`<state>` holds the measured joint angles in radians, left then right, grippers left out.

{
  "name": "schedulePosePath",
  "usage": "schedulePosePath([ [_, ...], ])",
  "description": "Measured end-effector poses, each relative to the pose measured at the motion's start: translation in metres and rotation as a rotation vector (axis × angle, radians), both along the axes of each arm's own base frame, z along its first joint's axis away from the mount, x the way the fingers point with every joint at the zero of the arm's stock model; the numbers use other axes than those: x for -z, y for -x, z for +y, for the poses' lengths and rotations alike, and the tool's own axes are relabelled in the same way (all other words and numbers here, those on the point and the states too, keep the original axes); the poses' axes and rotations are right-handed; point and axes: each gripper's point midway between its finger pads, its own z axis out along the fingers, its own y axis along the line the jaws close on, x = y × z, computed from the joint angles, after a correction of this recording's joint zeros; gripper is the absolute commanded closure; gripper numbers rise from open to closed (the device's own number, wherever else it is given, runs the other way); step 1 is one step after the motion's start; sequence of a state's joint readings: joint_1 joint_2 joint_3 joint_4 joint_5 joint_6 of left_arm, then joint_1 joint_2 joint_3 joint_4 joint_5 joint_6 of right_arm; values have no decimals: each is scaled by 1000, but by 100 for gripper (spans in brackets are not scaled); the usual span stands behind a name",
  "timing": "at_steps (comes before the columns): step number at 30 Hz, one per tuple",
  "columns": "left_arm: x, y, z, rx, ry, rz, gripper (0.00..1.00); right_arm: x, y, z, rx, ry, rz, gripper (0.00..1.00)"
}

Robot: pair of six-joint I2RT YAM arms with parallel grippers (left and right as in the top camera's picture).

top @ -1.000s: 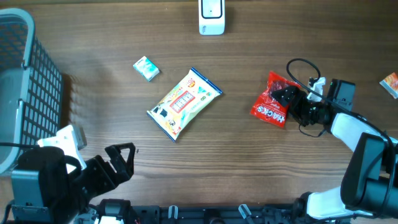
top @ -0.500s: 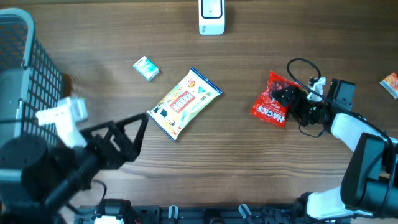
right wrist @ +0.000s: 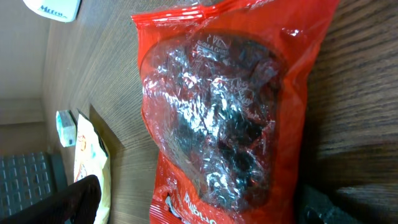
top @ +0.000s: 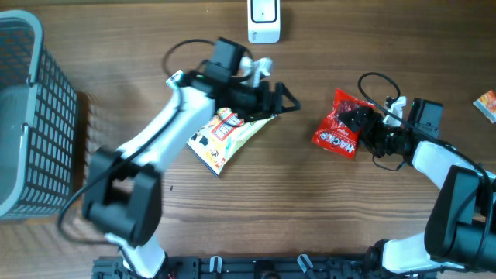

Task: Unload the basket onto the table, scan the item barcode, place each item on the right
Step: 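Reach the left gripper toward the red bag held by the right gripper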

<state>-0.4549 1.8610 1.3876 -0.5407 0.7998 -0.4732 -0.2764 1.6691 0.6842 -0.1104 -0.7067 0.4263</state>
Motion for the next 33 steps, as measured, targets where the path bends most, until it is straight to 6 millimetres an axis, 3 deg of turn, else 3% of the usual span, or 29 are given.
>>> schedulePosePath([
  [3,29,-9,-23,24,18,-8,46,0,0,0,0,0,-1,1],
  [5,54,-19,-31,3,9,-3,51,0,0,0,0,0,-1,1],
  [8,70,-29,-42,-13,19,-22,53,0,0,0,0,0,-1,1],
  [9,73,-31,-46,-11,24,-36,50,0,0,0,0,0,-1,1],
  [10,76,-30,-51,-6,24,-45,32,0,0,0,0,0,-2,1],
  [12,83,-23,-61,0,4,-47,21,0,0,0,0,0,-1,0],
  [18,97,1,-91,48,-40,-76,17,0,0,0,0,0,-1,1],
  [25,115,9,-101,64,-62,-76,23,0,0,0,0,0,0,1],
  [33,132,11,-107,49,-64,-22,80,0,0,0,0,0,0,1],
])
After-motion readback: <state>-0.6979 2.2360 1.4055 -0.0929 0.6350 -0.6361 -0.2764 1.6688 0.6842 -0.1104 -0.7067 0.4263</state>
